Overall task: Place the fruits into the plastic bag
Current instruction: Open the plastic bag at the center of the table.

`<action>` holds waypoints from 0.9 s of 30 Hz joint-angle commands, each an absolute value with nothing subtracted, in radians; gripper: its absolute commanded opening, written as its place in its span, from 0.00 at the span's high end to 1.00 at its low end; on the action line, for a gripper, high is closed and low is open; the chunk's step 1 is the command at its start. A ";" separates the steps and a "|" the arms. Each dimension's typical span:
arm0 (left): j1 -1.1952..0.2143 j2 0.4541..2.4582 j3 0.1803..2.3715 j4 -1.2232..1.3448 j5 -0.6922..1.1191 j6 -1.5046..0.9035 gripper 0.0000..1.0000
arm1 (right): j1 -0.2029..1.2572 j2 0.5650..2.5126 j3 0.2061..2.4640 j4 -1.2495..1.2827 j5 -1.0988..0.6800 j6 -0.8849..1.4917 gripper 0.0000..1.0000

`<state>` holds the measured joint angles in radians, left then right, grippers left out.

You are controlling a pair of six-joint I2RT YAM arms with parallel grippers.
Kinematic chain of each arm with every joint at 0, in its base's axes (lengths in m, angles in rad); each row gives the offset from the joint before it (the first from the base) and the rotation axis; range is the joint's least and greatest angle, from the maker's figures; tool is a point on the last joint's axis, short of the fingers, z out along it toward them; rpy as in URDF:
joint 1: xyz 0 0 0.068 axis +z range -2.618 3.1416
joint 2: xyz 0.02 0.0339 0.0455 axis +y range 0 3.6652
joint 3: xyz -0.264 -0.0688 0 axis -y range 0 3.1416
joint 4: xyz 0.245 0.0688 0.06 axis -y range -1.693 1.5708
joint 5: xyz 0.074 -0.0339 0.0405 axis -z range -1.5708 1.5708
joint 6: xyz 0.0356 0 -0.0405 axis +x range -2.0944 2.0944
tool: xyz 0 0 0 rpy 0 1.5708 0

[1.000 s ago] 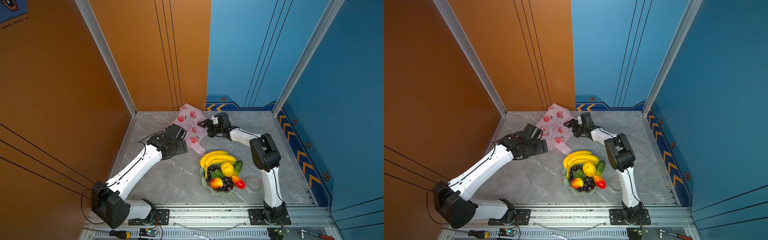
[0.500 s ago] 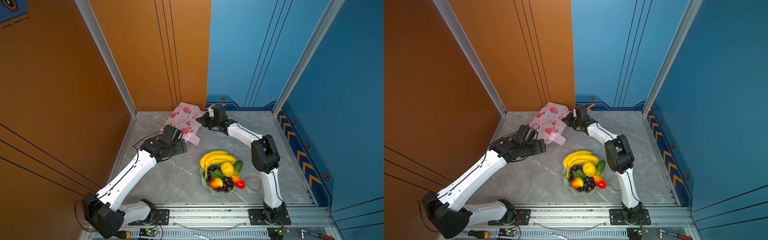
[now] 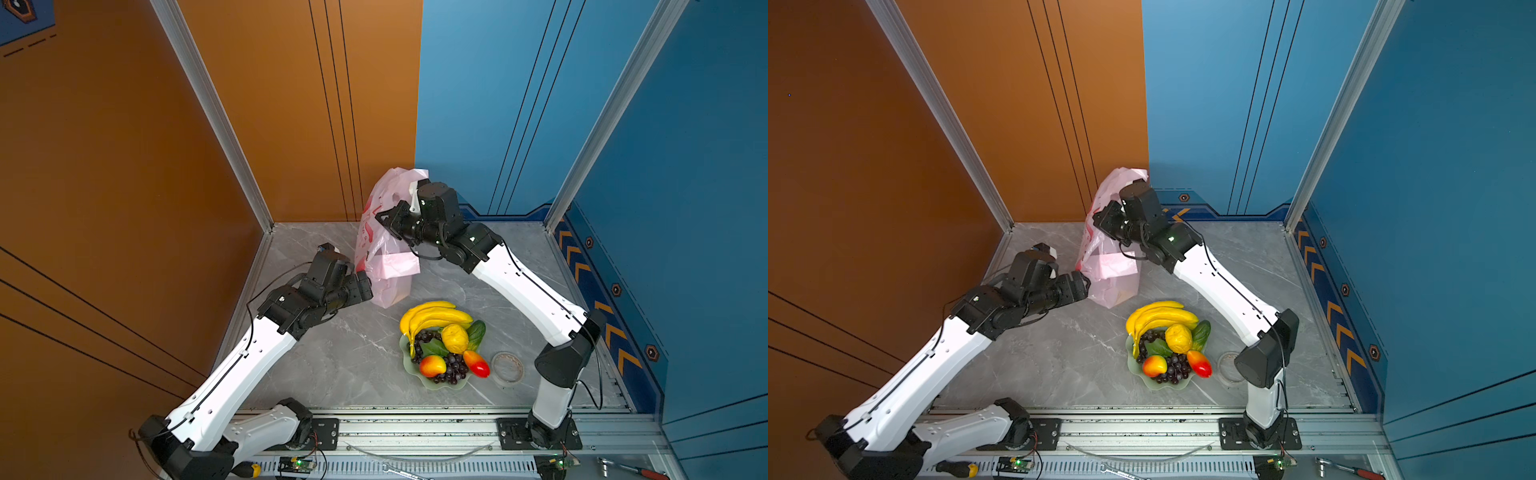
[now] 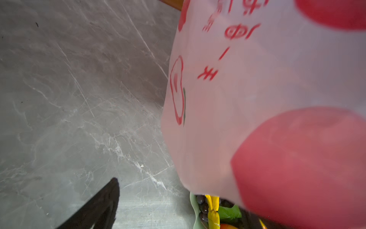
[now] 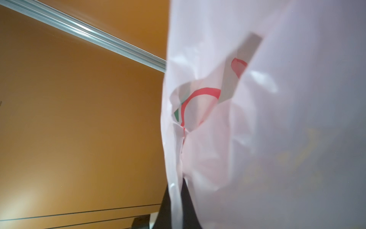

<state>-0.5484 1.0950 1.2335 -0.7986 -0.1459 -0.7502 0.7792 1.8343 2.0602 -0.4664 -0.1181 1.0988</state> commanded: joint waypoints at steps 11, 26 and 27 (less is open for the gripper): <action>-0.557 1.073 1.287 -0.741 -0.160 -0.744 0.07 | 0.846 1.762 1.984 -0.655 -0.020 1.110 1.00; -0.503 1.117 1.298 -0.765 -0.080 -0.621 1.00 | 0.827 1.708 1.984 -0.893 -0.035 0.941 0.40; -0.489 1.113 1.293 -0.761 -0.053 -0.614 1.00 | 0.818 1.692 1.983 -0.939 -0.012 0.909 0.29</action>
